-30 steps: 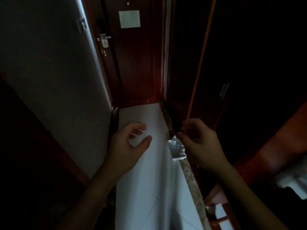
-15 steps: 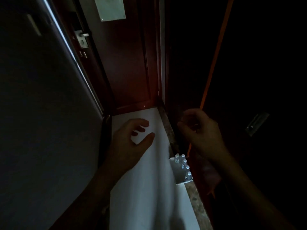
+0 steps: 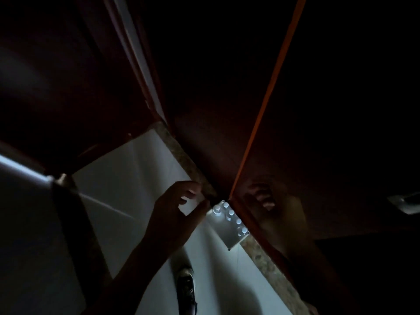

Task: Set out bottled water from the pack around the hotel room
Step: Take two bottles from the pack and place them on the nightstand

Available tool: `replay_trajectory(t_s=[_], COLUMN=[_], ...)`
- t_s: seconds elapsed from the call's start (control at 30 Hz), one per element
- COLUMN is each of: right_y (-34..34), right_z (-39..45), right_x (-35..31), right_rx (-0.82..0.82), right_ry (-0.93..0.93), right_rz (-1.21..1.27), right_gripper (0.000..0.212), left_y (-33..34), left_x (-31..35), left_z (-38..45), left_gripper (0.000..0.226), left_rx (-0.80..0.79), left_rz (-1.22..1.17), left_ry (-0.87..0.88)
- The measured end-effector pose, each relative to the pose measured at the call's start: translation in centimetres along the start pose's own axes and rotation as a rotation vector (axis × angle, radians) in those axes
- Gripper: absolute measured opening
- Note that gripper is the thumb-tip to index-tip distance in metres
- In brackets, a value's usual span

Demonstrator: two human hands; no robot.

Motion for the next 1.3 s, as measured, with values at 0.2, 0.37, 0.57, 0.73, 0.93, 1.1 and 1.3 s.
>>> replay_trajectory(t_s=[0.2,0.37,0.57,0.73,0.93,1.1,1.3], right_y=[4.1,10.7,22.0,27.9,29.1,28.5,25.0], right_z=[4.4,5.4,4.9,4.4,4.8,4.5,5.3], right_x=[19.7,41.2,66.5,80.6,86.5,84.2,71.3], right_rx=[0.129,0.207,0.142,0.166,0.316,0.31,0.275], right_ry=[0.292,0.494,0.652,0.677,0.692,0.65,0.536], right_rz=[-0.01,-0.093,-0.193,-0.146,-0.128,-0.1,0.171], right_gripper=[0.032,0.034,0.066,0.087,0.083,0.073,0.058], left_y=[12.2,25.3,40.5,49.0,51.3,49.4,42.3], left_x=[-16.9,-35.9,-58.8,-70.1,-72.1,-70.3,-60.4], left_z=[7.7,11.2,12.9,14.6,16.0,14.7,10.9], left_gripper=[0.039,0.04,0.067,0.087,0.065,0.059,0.054], left_rx=[-0.184,-0.267,-0.378,-0.42,-0.229,-0.243,-0.38], left_rz=[0.045,0.151,0.275,0.253,0.263,0.231,0.034], left_ry=[-0.118,-0.206,-0.27,-0.22,-0.141,-0.134,-0.248])
Point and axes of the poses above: each hand's wrist, its own z-axis towards the middle knuckle, its own y-axis out of the palm, x = y × z, the point moved 10 cm from there along z, towards the middle knuckle, and after that the axes turned 2 degrees about -x, right-handed, at the moved point
